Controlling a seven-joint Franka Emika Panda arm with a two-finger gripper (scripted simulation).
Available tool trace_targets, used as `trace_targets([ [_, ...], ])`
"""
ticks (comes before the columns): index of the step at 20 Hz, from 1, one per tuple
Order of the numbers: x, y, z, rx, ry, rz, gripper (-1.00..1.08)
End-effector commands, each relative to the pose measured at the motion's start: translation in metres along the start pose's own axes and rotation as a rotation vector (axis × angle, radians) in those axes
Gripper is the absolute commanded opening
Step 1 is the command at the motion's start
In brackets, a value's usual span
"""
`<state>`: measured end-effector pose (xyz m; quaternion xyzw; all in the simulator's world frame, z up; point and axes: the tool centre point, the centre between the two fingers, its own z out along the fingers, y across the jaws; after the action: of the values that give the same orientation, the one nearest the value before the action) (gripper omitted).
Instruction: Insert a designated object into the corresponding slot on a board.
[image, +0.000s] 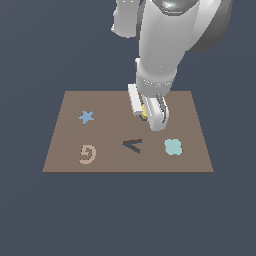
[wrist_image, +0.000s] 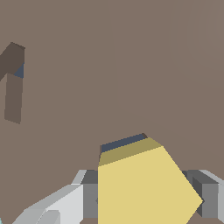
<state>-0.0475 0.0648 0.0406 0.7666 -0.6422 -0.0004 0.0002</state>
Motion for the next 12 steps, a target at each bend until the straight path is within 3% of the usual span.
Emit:
trace_targets([
  [1,0.0003,-0.0015,-0.0002,0.0,0.0,0.022,-1.0],
  [12,0.0006,-0.0022,0.0095,0.0,0.0,0.034,-1.0],
])
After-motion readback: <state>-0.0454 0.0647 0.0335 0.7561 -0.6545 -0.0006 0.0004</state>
